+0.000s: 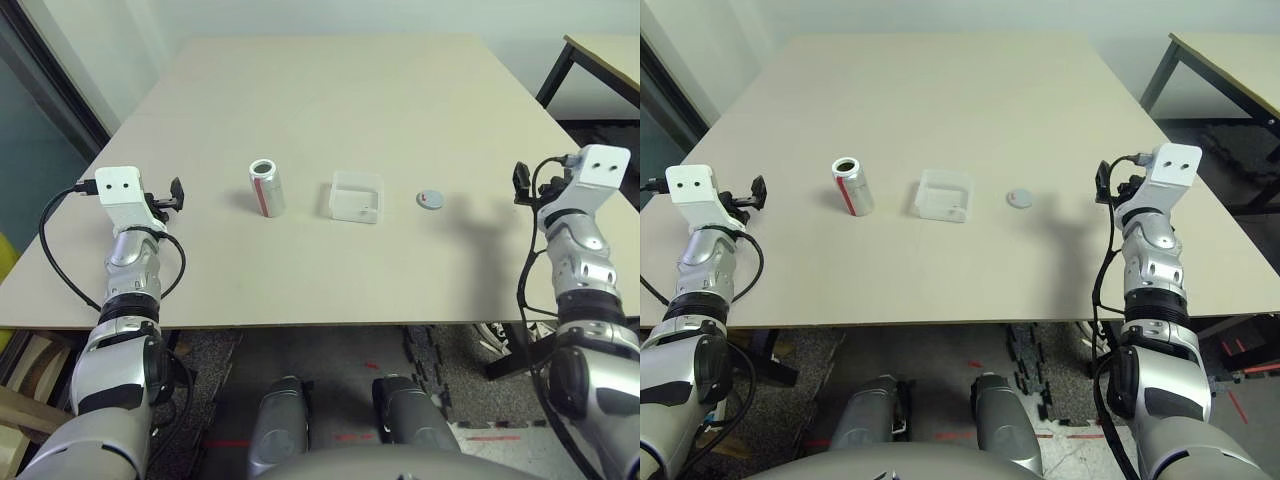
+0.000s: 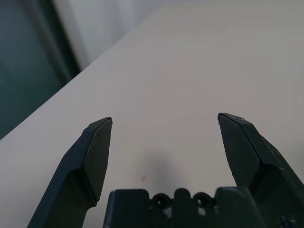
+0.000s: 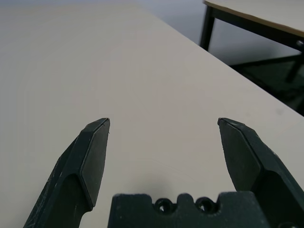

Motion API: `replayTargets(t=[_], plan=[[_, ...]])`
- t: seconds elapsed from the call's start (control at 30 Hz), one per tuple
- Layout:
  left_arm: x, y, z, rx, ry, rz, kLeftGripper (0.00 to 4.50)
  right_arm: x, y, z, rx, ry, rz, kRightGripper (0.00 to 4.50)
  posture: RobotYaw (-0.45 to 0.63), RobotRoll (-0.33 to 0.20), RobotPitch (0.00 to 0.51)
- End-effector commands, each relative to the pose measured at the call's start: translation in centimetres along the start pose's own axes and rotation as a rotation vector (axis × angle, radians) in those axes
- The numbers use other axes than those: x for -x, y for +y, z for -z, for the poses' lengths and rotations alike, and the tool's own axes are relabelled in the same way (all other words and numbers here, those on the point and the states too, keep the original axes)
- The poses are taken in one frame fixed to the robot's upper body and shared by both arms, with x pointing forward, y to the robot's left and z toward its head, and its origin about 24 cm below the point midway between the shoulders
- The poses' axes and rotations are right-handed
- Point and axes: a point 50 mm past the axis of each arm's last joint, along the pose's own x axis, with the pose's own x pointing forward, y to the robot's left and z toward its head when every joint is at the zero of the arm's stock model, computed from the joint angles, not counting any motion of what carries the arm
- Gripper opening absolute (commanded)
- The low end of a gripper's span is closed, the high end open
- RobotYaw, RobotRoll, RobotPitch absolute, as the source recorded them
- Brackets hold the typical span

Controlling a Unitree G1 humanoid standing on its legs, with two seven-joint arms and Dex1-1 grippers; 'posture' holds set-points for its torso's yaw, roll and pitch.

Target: Pour the medicine from the bottle into the box.

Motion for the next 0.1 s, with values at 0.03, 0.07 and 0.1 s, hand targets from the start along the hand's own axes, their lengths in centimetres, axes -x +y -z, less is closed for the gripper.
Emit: replayTargets(t=[0.03,0.07,0.1], plan=[[-0.01,0.55,0.03,-0.002,0.003,-0.047,4.47,-0.45,0.39,0.43,-0.013,0.017,0.048,4.50,-0.06,0.000,0.047],[-0.05,0.59,-0.03,0.001,0.001,-0.052,4.47,-0.53,0.34,0.59,-0.025,0.027,0.061,4.50,-0.06,0.000,0.045],[-0.06,0.61,-0.06,0.002,-0.001,-0.054,4.47,-0.57,0.32,0.68,-0.032,0.031,0.066,4.50,-0.05,0.000,0.045]])
